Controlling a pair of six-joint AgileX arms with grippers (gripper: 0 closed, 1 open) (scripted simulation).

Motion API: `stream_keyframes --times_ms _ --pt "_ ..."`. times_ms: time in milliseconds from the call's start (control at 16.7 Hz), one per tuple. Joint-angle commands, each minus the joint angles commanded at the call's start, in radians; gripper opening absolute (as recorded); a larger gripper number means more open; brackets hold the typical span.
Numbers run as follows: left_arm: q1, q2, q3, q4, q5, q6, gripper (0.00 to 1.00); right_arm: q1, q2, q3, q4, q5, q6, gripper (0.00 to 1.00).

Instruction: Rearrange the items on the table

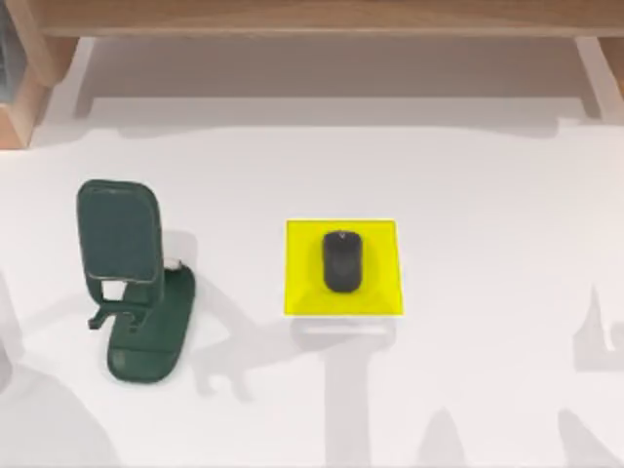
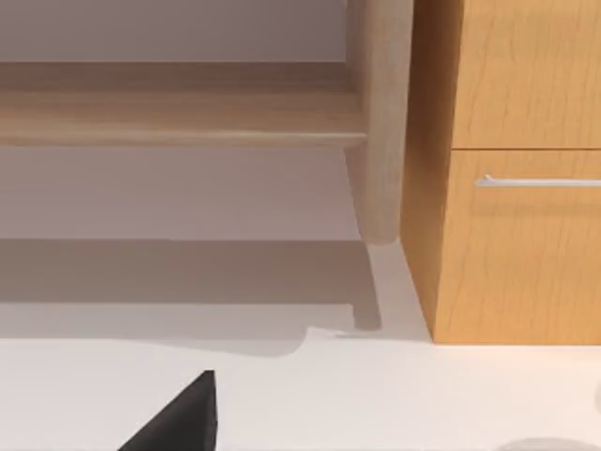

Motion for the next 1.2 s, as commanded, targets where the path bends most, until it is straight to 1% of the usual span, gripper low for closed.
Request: stream_keyframes --times_ms 120,300,480,720,840,960,1080,1200 --pt "-0.074 -0.071 -0.010 0.066 -0.049 -0.047 0.00 0.000 0.000 0.000 0.000 0.000 0.000 1.00" --pt "-0.248 -0.233 -0.050 0.194 -0.150 -0.148 0.00 0.000 0.000 0.000 0.000 0.000 0.000 1.00" --pt "-0.472 -0.442 -0.132 0.319 -0.257 -0.267 0.00 0.000 0.000 0.000 0.000 0.000 0.000 1.00" --pt "-0.811 -0.760 -0.325 0.430 -0.373 -0.426 0.00 0.000 0.000 0.000 0.000 0.000 0.000 1.00" --pt "-0.968 -0.908 -0.443 0.459 -0.411 -0.497 0.00 0.000 0.000 0.000 0.000 0.000 0.000 1.00" --pt "-1.098 -1.028 -0.555 0.477 -0.433 -0.559 0.00 0.000 0.000 0.000 0.000 0.000 0.000 1.00" --pt "-1.188 -1.112 -0.641 0.485 -0.442 -0.605 0.00 0.000 0.000 0.000 0.000 0.000 0.000 1.00" --pt "-1.236 -1.159 -0.690 0.486 -0.445 -0.631 0.00 0.000 0.000 0.000 0.000 0.000 0.000 1.00"
